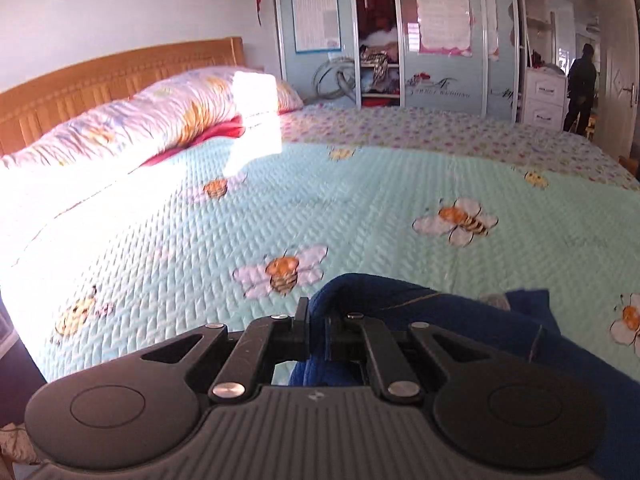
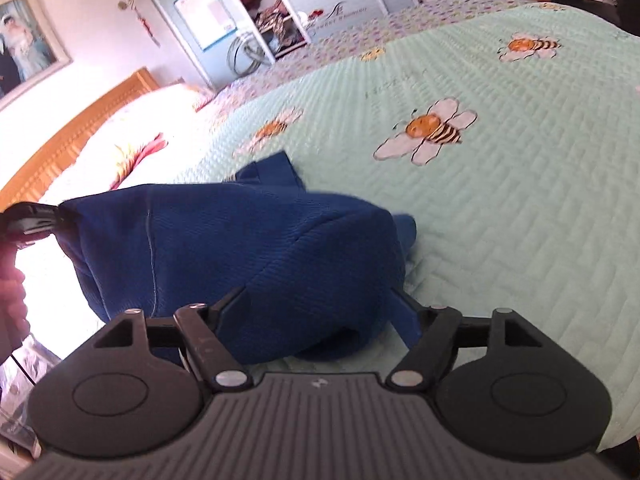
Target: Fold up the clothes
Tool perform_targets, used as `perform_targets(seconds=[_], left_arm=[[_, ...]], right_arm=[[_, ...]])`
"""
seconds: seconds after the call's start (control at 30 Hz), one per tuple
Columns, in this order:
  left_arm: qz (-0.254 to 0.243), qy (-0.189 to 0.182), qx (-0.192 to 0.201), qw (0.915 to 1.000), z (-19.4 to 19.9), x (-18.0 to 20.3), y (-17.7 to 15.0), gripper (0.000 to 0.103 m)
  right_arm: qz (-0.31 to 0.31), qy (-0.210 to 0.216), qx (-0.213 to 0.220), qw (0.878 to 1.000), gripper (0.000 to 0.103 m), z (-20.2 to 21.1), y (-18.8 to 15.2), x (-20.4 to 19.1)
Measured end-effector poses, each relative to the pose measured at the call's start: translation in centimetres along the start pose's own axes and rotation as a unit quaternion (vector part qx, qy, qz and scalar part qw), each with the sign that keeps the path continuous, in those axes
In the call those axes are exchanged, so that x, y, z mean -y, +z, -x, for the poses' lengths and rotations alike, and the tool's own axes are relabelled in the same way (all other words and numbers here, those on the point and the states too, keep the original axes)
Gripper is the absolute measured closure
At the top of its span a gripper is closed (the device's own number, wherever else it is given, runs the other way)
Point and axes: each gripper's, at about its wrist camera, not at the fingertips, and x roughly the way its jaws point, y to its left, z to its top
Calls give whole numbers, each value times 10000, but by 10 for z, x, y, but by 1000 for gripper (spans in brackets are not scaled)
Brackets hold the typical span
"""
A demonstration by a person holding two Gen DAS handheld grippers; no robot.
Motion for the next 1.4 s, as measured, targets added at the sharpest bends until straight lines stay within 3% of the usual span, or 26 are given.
perform_targets(seconds=[0.17,0.23,0.33,0.37,0.4,0.53,0.6,0.83,0.97,1.07,1.1,1.17,1.27,1.4], left_arm=[[-285,-260,-23,9993,9,2,-10,96],[-284,-323,1,9991,13,0,-12,89],[-257,-296,27,9992,12,2,-10,60],[-258,-281,34,9993,8,3,-8,50],[-260,-279,32,9993,7,4,-7,46],[-184,-396,-109,9990,6,3,-7,44],[-221,-530,-147,9982,7,6,-9,44],[-689,-736,-172,9948,24,26,-13,39],[-885,-609,-199,9940,26,32,-14,31],[-1023,-592,-285,9926,22,37,-17,31],[-1054,-575,-314,9923,21,39,-18,31],[-1064,-567,-343,9921,20,41,-20,31],[-995,-676,-317,9922,22,43,-20,31],[-1020,-898,-207,9905,28,53,-17,31]], right_arm=[[553,461,-377,9967,20,-10,-9,-27],[826,779,-614,9916,21,-16,-13,-44],[1274,1209,-747,9816,21,-16,-22,-69],[1455,1151,-779,9795,21,-17,-25,-75],[1635,1094,-810,9771,21,-18,-28,-80],[2111,792,-947,9696,21,-24,-36,-92],[1830,926,-1140,9721,21,-29,-34,-85],[2437,1143,-1571,9502,21,-64,-48,-120],[2810,1127,-1357,9433,25,-78,-55,-133],[2559,936,-1146,9553,66,-78,-48,-121],[2341,951,-1061,9617,75,-75,-41,-114],[2133,755,-664,9718,82,-62,-23,-103],[1838,384,46,9822,85,-41,13,-85],[1508,-412,1066,9819,84,-21,77,-49]])
